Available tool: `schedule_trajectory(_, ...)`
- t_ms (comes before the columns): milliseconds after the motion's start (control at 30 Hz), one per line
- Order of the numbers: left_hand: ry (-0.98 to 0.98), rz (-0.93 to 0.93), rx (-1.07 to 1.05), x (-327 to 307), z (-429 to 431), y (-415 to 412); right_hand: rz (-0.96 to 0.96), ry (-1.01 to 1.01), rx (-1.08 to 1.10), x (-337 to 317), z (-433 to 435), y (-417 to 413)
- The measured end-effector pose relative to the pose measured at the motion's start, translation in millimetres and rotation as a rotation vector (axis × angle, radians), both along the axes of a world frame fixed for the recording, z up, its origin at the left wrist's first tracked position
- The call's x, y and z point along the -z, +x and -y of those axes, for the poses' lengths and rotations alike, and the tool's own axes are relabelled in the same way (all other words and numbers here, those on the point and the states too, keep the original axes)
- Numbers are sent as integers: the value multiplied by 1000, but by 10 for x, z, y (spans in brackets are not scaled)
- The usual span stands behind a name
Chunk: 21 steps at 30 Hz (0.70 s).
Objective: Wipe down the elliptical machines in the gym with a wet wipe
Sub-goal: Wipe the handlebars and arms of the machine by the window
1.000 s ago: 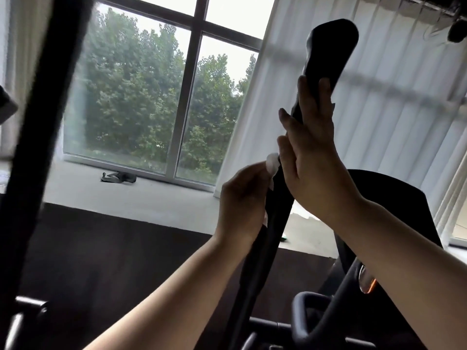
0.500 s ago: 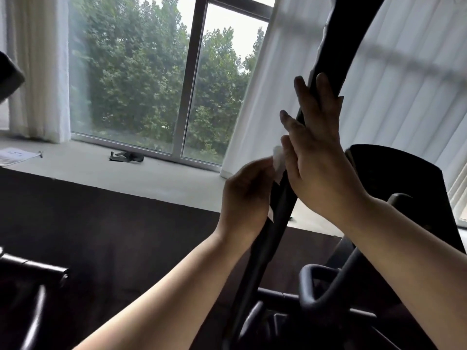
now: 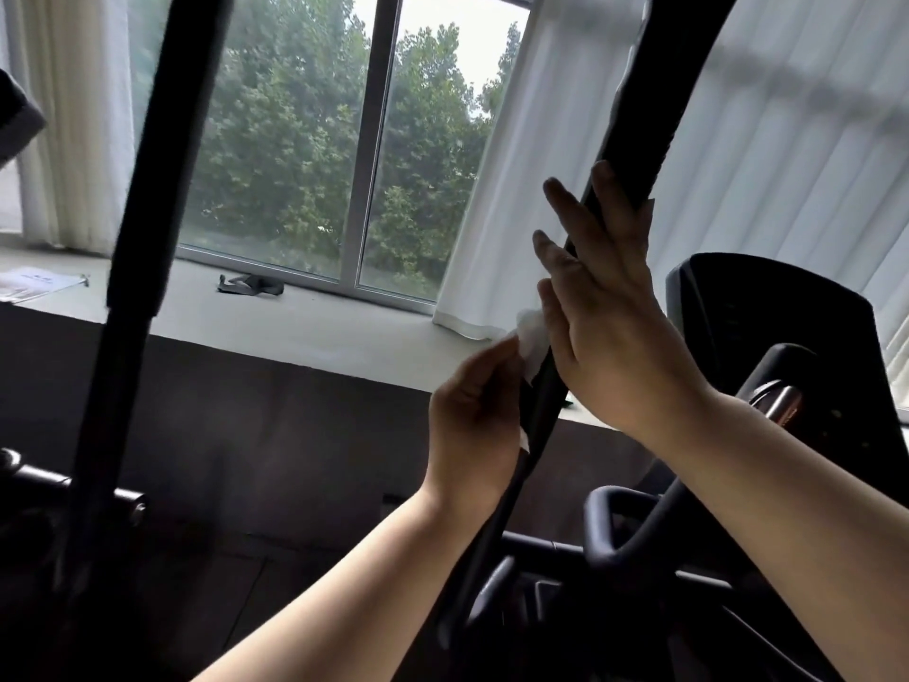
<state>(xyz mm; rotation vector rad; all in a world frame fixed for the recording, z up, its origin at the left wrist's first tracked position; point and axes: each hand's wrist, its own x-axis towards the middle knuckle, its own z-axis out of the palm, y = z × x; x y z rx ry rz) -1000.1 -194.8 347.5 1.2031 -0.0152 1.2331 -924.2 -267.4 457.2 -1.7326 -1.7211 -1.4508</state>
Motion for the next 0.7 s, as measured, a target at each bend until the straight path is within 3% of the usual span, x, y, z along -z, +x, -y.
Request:
schedule_trajectory(233, -205, -5, 103, 459, 43, 15, 41, 2, 48, 139, 4, -47)
schedule_trajectory(400, -91, 41, 97, 80, -47, 13, 42, 4, 74, 226, -8, -65)
schedule_trajectory(500, -69, 10, 64, 184, -30, -10, 45, -11, 64, 294, 3, -65)
schedule_trajectory(700, -268, -39, 66, 652, 144, -62, 104, -106, 66, 466, 78, -46)
